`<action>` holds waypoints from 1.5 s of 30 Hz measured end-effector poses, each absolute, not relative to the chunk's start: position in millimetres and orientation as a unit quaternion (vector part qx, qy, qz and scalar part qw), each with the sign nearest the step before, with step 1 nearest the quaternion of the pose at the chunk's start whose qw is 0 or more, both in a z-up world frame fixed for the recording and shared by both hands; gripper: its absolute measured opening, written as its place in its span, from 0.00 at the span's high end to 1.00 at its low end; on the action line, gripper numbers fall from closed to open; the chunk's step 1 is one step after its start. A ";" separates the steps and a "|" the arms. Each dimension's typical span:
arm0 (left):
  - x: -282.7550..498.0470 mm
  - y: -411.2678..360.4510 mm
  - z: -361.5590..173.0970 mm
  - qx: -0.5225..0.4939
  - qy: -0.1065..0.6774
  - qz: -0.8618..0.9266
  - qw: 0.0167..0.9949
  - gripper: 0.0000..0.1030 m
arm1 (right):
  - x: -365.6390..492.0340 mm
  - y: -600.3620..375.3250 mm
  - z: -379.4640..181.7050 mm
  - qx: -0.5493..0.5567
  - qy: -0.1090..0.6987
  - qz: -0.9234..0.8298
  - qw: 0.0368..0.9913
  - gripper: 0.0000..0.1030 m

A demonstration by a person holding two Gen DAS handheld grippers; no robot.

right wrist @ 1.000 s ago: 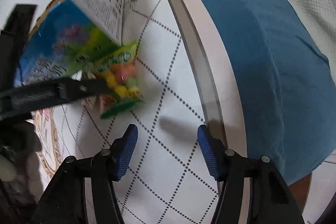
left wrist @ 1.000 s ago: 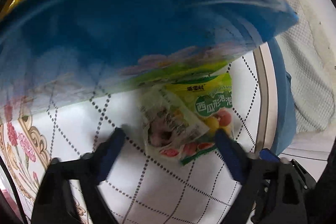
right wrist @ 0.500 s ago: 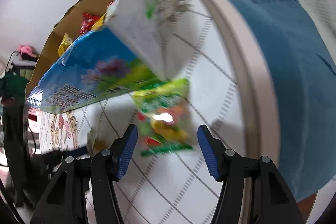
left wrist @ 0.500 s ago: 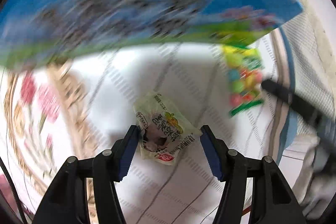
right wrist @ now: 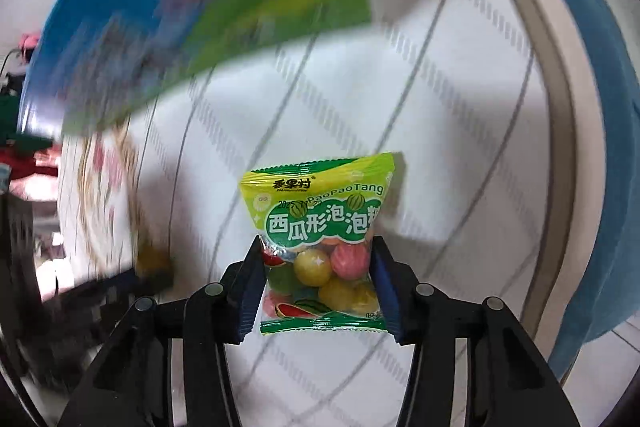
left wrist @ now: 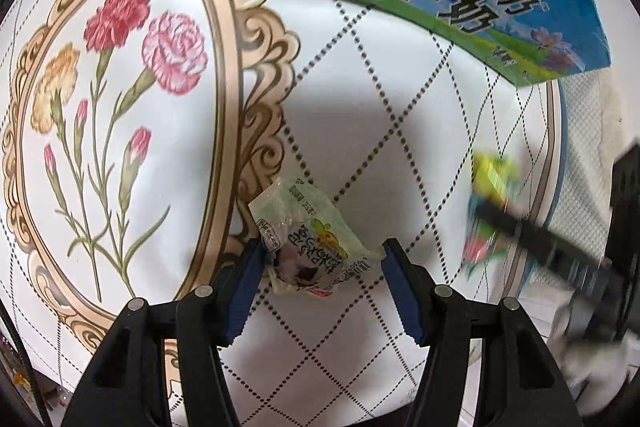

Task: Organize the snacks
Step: 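Grasp the green watermelon candy bag with the right tool while the left tool grasps the white-green candy packet, then lower both candy packets into the box and open both tools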

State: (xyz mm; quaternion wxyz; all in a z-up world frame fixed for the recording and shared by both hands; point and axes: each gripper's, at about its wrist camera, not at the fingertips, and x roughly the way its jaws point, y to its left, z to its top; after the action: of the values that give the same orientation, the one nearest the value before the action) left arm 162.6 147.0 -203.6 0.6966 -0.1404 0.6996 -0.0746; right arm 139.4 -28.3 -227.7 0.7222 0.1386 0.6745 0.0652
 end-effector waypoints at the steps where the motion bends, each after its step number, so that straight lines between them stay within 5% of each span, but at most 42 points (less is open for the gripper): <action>1: 161.5 147.7 -205.1 -0.141 0.701 -0.076 0.695 0.43 | 127.8 -24.7 -229.7 0.139 0.681 0.070 0.716 0.49; 11: 176.8 140.7 -240.5 -0.146 0.716 -0.083 0.678 0.41 | 93.1 -9.7 -248.4 0.138 0.676 0.045 0.722 0.47; 24: 144.3 145.7 -202.5 -0.145 0.697 -0.086 0.697 0.43 | 81.9 15.1 -233.2 0.125 0.662 0.037 0.738 0.51; 37: 196.3 156.2 -54.8 -0.165 0.593 -0.135 0.776 0.43 | 134.2 17.1 -76.4 0.168 0.552 0.125 0.807 0.51; 45: 271.7 180.8 -20.0 -0.115 0.570 -0.098 0.808 0.43 | 212.0 21.4 -27.6 0.139 0.513 0.114 0.839 0.51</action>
State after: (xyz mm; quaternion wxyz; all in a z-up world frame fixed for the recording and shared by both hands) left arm 271.7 180.8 -20.0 0.8076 -0.1147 0.5702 -0.0978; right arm 212.0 21.4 -27.6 0.8392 0.1390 0.5133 0.1141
